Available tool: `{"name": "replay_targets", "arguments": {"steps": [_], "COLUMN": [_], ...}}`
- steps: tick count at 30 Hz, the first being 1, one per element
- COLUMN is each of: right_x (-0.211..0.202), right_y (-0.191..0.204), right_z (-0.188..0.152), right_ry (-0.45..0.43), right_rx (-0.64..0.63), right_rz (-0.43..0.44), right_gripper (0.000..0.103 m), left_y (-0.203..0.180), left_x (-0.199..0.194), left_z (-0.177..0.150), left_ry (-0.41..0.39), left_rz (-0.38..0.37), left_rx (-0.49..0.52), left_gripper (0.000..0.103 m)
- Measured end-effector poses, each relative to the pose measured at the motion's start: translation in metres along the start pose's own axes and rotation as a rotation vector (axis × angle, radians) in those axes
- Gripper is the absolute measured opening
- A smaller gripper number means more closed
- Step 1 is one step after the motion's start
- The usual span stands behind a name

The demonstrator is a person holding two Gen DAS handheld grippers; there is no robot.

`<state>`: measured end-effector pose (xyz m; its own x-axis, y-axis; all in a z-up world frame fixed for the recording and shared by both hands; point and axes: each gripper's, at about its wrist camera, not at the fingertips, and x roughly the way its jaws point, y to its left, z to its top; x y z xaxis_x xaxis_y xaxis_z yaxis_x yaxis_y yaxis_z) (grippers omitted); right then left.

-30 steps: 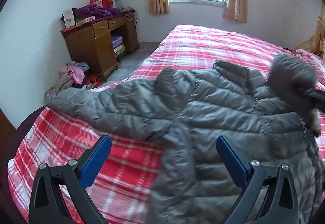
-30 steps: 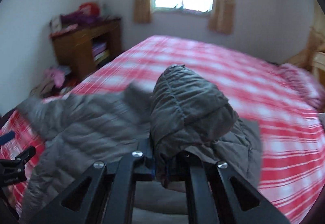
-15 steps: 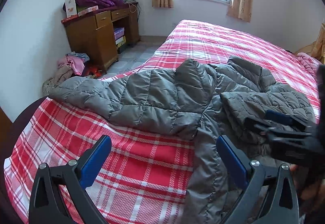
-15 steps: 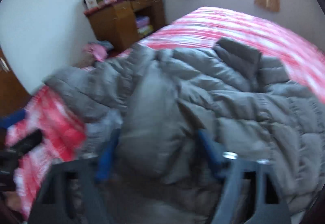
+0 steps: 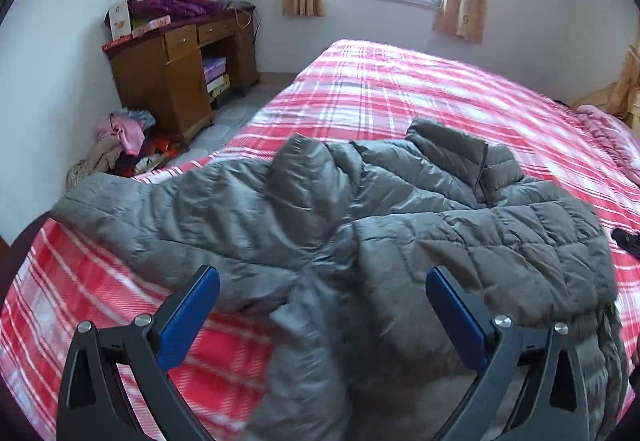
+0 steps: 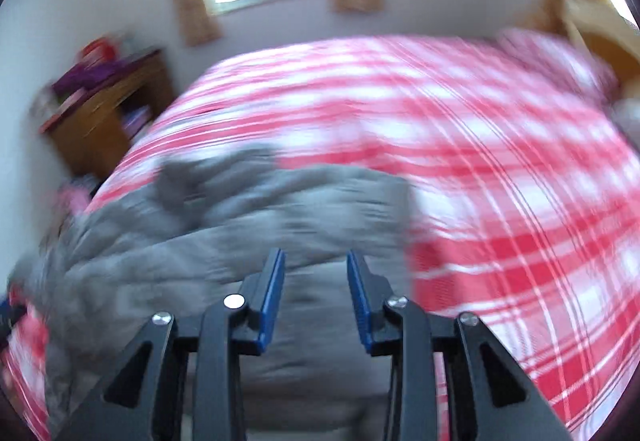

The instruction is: Fold large clothes

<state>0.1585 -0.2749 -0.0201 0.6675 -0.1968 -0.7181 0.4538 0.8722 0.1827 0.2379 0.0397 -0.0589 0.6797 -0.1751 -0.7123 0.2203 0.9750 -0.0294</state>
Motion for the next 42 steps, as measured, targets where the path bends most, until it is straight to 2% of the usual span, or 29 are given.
{"name": "replay_targets", "arguments": {"steps": [1,2,6,8,11,12,15,18,21,23,25,27,30,32,39,42], "right_x": [0.015,0.015,0.054,0.065,0.061,0.059,0.059,0.049,0.015,0.004,0.006,0.02,0.045,0.056,0.056,0.056], "right_y": [-0.027,-0.027,-0.045,-0.045,-0.035,-0.022,-0.016,-0.012,0.0,0.016,0.03,0.042,0.047,0.045,0.053,0.052], "right_z": [0.001,0.001,-0.02,-0.033,-0.043,-0.046,-0.046,-0.04,-0.033,-0.031,-0.035,-0.042,-0.058,-0.07,-0.074,-0.076], "right_ry": [0.036,0.036,0.163,0.186,0.118,0.091,0.092,0.104,-0.003,-0.034,-0.017,0.024,0.074,0.075,0.062,0.06], "right_rx": [0.086,0.086,0.203,0.215,0.149,0.074,0.032,0.0,-0.017,-0.06,-0.086,-0.095,-0.093,-0.101,-0.162,-0.166], "right_rz": [0.004,0.004,0.069,0.079,0.045,-0.003,-0.04,-0.088,-0.055,-0.035,0.004,0.03,0.005,-0.009,-0.07,-0.084], "right_gripper": [0.035,0.035,0.035,0.036,0.036,0.037,0.045,0.046,0.048,0.049,0.053,0.053,0.055,0.056,0.063,0.067], "left_y": [-0.006,-0.012,-0.031,-0.032,-0.027,-0.026,-0.024,-0.023,-0.023,-0.023,-0.025,-0.025,-0.024,-0.025,-0.023,-0.016], "left_x": [0.008,0.015,0.041,0.053,0.068,0.072,0.081,0.084,0.087,0.087,0.087,0.087,0.087,0.088,0.086,0.079], "left_z": [0.001,0.001,-0.003,-0.007,-0.016,-0.019,-0.03,-0.036,-0.038,-0.038,-0.038,-0.038,-0.038,-0.039,-0.04,-0.038], "left_ry": [0.012,0.024,0.043,0.064,0.087,0.091,0.081,0.076,0.084,0.082,0.079,0.077,0.076,0.077,0.076,0.08], "left_rz": [0.007,0.016,0.113,0.137,0.155,0.156,0.16,0.161,0.162,0.167,0.174,0.176,0.167,0.164,0.159,0.121], "left_rx": [-0.001,0.0,0.055,0.058,0.042,0.039,0.037,0.024,0.018,0.018,0.023,0.025,0.018,0.015,0.01,-0.006], "left_gripper": [0.102,0.102,0.102,0.102,0.102,0.102,0.102,0.102,0.102,0.102,0.102,0.102,0.102,0.102,0.102,0.102]}}
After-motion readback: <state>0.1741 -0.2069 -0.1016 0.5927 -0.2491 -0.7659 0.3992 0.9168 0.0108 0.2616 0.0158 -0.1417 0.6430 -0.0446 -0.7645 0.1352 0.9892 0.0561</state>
